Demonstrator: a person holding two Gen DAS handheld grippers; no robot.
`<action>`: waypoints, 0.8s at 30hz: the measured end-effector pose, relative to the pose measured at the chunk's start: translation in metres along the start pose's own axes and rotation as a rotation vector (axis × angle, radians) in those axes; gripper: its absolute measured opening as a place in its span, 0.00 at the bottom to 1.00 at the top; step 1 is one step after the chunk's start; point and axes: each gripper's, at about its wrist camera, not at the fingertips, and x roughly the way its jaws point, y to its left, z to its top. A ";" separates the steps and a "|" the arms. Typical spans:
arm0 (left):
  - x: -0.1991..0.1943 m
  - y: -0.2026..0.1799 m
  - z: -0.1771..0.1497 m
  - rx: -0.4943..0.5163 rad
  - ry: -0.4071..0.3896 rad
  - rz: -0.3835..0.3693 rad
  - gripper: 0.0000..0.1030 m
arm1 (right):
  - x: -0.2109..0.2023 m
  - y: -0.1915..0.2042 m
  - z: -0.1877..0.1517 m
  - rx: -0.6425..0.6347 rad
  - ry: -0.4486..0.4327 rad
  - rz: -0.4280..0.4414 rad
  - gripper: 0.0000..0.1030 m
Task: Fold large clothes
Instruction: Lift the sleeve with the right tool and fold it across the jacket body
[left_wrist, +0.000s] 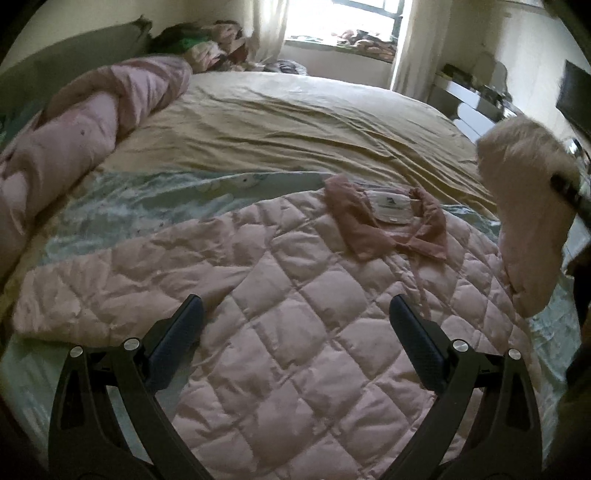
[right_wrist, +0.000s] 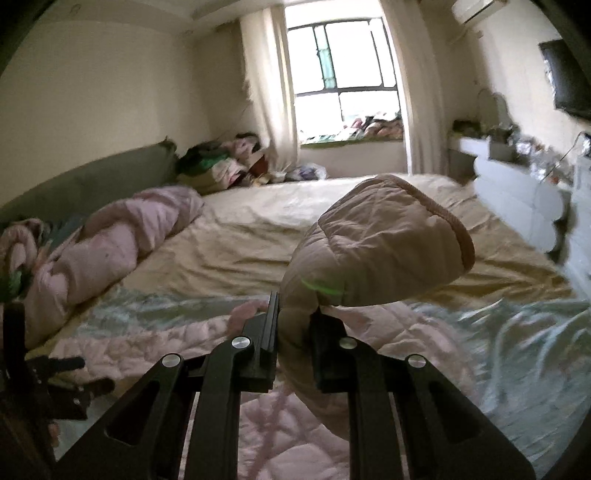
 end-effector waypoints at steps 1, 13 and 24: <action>0.001 0.005 0.000 -0.011 0.005 -0.008 0.91 | 0.010 0.008 -0.007 -0.001 0.017 0.007 0.13; 0.015 0.022 0.004 -0.058 0.038 -0.085 0.91 | 0.092 0.057 -0.098 -0.044 0.228 0.026 0.19; 0.036 0.031 -0.002 -0.206 0.065 -0.275 0.91 | 0.076 0.087 -0.142 -0.120 0.297 0.173 0.57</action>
